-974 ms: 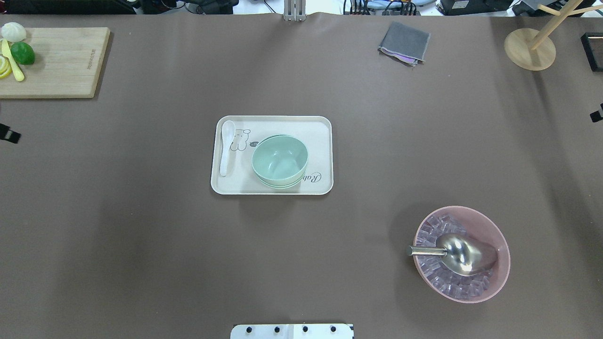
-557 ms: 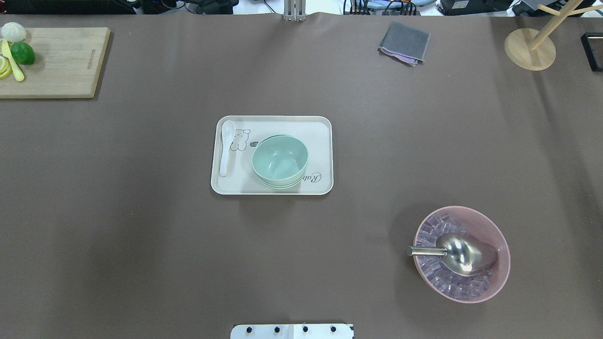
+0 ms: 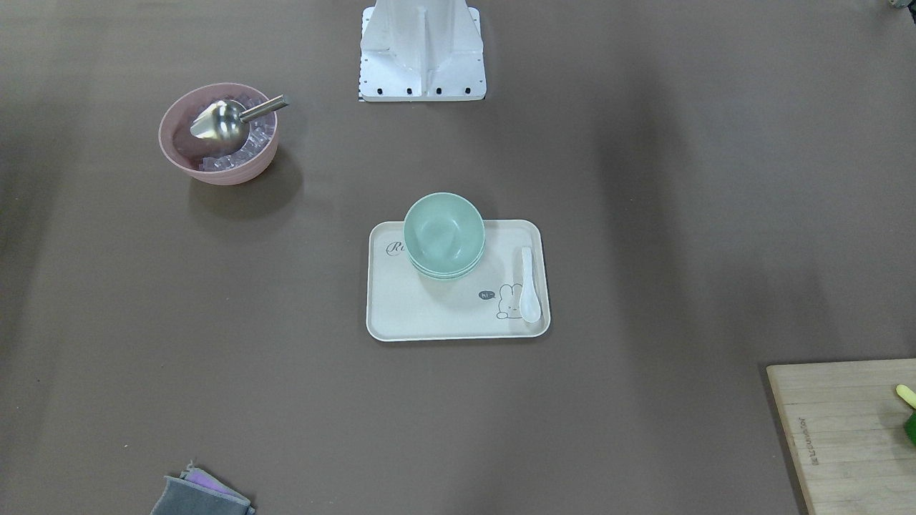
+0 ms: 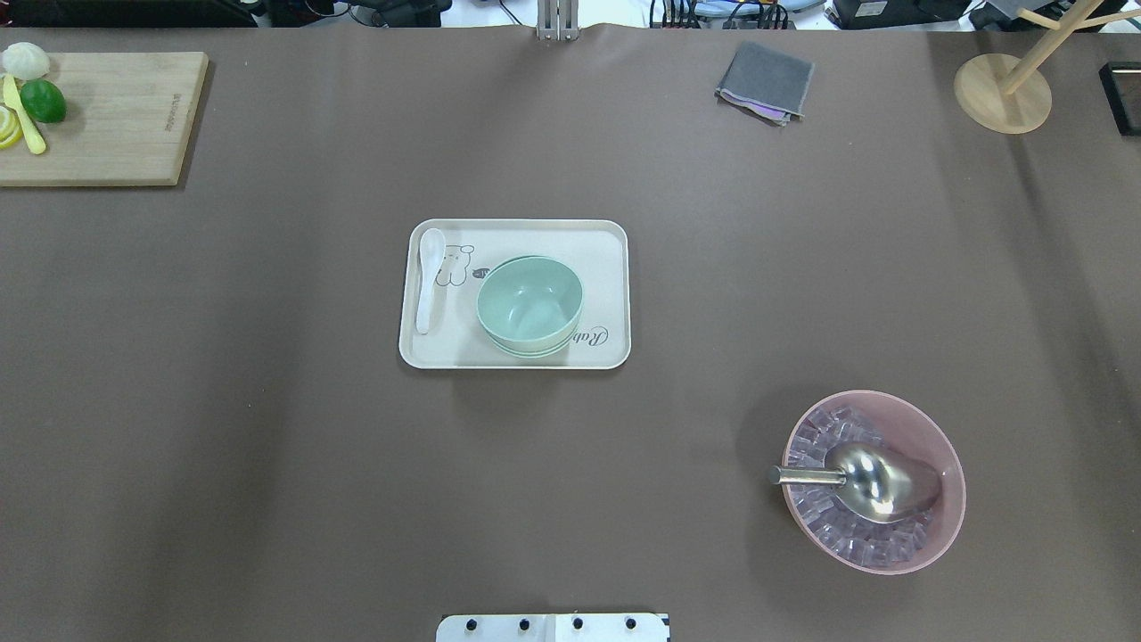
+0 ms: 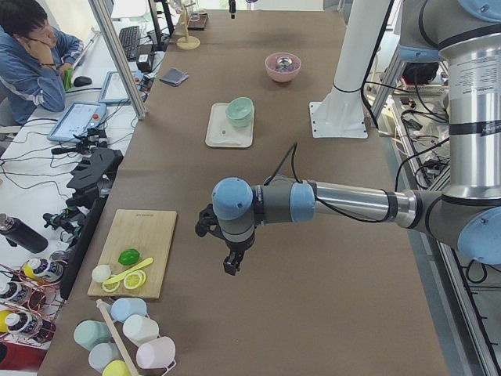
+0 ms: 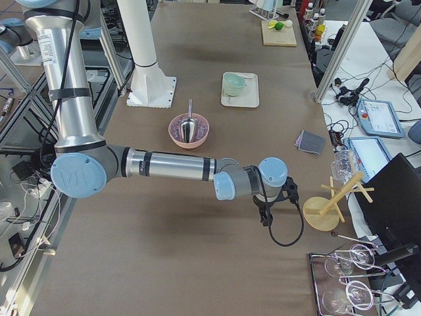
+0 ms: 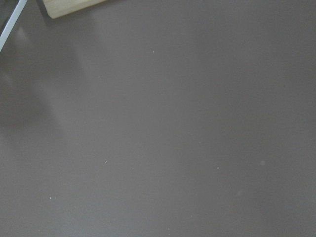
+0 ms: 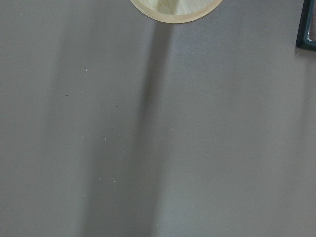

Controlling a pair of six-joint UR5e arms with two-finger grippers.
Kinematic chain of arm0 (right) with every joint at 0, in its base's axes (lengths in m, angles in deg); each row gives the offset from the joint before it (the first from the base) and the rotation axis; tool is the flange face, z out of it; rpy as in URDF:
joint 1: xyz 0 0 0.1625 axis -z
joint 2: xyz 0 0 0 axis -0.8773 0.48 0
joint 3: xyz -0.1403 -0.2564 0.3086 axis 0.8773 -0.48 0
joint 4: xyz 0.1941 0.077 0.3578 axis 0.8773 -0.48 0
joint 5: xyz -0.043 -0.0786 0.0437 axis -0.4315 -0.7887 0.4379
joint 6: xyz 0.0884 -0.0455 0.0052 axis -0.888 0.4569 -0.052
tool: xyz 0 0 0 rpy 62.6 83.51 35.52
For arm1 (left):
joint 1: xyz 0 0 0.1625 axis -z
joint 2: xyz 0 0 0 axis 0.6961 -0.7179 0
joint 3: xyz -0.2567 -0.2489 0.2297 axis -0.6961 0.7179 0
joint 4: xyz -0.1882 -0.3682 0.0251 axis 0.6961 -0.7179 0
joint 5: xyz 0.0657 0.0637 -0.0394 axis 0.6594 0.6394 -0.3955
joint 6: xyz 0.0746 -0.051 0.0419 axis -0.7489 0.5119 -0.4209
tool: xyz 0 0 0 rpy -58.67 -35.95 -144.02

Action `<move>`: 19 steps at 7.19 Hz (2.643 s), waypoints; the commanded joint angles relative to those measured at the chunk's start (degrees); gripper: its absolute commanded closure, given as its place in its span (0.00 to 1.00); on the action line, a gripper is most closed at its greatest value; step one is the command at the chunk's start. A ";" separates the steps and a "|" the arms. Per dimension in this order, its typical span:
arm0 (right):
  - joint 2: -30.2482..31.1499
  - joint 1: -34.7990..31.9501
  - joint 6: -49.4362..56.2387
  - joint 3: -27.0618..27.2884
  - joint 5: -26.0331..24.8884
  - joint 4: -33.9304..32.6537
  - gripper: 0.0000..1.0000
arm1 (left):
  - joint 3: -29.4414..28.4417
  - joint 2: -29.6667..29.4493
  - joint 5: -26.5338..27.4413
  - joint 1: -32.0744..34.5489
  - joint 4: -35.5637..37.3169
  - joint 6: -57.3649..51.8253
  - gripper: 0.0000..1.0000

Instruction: Stack green bowls together

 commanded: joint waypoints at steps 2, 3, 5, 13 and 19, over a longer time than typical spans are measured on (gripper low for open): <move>-2.13 -2.73 1.23 0.72 2.56 -6.51 0.00 | -2.94 0.41 -0.27 0.24 -0.17 -0.47 0.02; -2.48 -3.00 2.28 0.89 2.92 -7.49 0.00 | -3.82 -0.73 -0.18 0.06 -0.08 -0.29 0.02; -3.72 -3.18 2.55 1.69 3.19 -10.39 0.00 | -5.32 -2.31 -0.27 0.24 -0.08 -0.29 0.02; -3.81 -2.74 2.47 1.69 3.10 -10.40 0.00 | -9.02 -5.13 -1.94 0.50 -0.25 7.71 0.02; -3.81 -2.74 2.47 1.60 2.92 -10.32 0.00 | -11.03 -4.70 -1.94 0.50 -3.51 7.79 0.02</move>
